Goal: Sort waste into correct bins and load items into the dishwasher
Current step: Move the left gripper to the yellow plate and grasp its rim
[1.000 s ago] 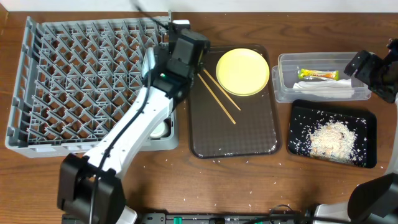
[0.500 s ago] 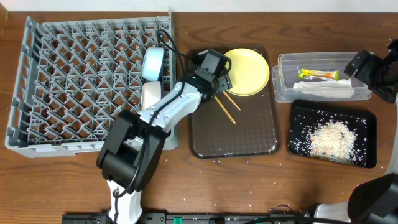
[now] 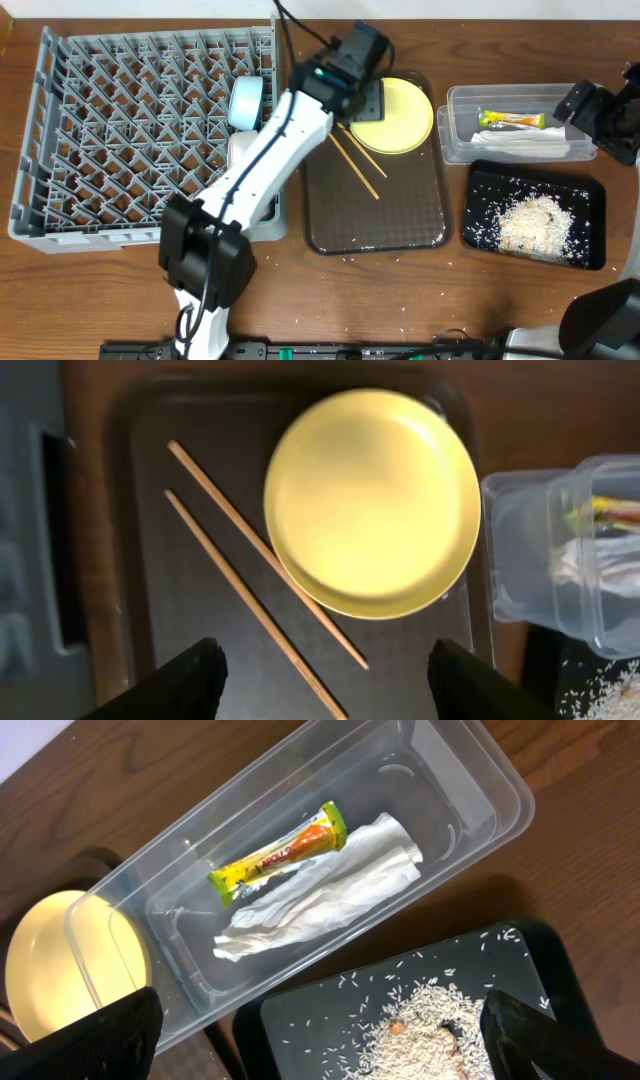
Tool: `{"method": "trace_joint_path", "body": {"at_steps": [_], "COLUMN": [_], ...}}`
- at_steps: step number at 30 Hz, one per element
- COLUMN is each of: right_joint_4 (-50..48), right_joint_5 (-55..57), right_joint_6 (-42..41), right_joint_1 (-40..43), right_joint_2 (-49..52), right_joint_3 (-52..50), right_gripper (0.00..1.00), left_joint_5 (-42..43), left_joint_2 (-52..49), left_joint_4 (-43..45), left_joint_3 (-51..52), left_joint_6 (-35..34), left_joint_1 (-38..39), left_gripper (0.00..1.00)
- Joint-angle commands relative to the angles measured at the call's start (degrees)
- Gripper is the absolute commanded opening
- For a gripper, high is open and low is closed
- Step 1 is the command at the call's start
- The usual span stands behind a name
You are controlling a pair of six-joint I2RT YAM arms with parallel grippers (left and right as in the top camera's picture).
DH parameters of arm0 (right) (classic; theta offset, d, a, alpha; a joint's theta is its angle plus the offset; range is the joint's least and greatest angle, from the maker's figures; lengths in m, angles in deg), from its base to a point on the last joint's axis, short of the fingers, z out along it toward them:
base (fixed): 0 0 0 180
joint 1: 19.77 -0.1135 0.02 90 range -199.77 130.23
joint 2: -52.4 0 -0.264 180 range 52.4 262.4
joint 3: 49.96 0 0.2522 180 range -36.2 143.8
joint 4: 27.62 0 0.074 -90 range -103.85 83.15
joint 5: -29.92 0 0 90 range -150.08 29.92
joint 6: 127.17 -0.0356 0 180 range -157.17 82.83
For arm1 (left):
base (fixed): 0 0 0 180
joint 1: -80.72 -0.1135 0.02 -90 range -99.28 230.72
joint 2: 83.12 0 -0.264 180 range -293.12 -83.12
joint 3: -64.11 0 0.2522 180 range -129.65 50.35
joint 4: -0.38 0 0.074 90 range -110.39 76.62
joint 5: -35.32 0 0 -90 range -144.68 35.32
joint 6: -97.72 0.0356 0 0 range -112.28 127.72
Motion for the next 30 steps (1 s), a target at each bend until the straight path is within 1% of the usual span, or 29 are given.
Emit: {"method": "trace_joint_path", "body": {"at_steps": [1,3,6,7,9,10,12,13,17,24,30], "right_joint_4": [0.0,0.0,0.1,0.0,0.0,0.0,0.0,0.0,0.0,0.0,0.0], "right_joint_5": [0.0,0.0,0.0,0.0,0.0,0.0,0.0,0.0,0.0,0.0,0.0], "right_joint_6": [-0.3,-0.3,-0.3,-0.3,-0.3,-0.3,-0.3,-0.3,-0.3,-0.3,-0.3], "right_joint_1": [0.2,0.2,0.2,0.2,0.2,0.2,0.2,0.2,0.2,0.2,0.2], "right_joint_2": [0.2,0.2,0.2,0.2,0.2,0.2,0.2,0.2,0.2,0.2,0.2], "right_joint_3": [-0.1,-0.1,-0.1,-0.1,-0.1,-0.1,-0.1,-0.1,-0.1,-0.1,-0.1], "right_gripper": [0.99,0.99,0.99,0.99,0.99,0.99,0.99,0.99,0.99,0.99,0.99], "left_joint_5": [-0.1,-0.2,-0.3,-0.3,-0.3,-0.3,0.1,1.3,5.9,5.9,5.9], "left_joint_2": [-1.6,-3.7,-7.8,-10.7,-13.0,-15.4,-17.8,-18.6,-20.7,-22.2,-22.3], "left_joint_4": [-0.2,1.8,6.1,8.2,9.7,11.1,12.7,13.6,16.9,19.6,19.9], "left_joint_3": [-0.3,-0.3,-0.3,-0.3,-0.3,-0.3,-0.3,-0.3,-0.3,-0.1,0.0], "left_joint_6": [1.8,1.8,0.2,-1.2,-2.0,-2.2,-4.2,-4.2,-4.2,-4.2,-4.7], "left_joint_1": [-1.2,-1.5,-1.8,-2.2,-2.8,-3.9,-5.8,-6.5,-7.5,-6.4,-6.2], "left_gripper": [0.67,0.67,0.67,0.67,0.67,0.68,0.67,0.67,0.67,0.67,0.67]}}
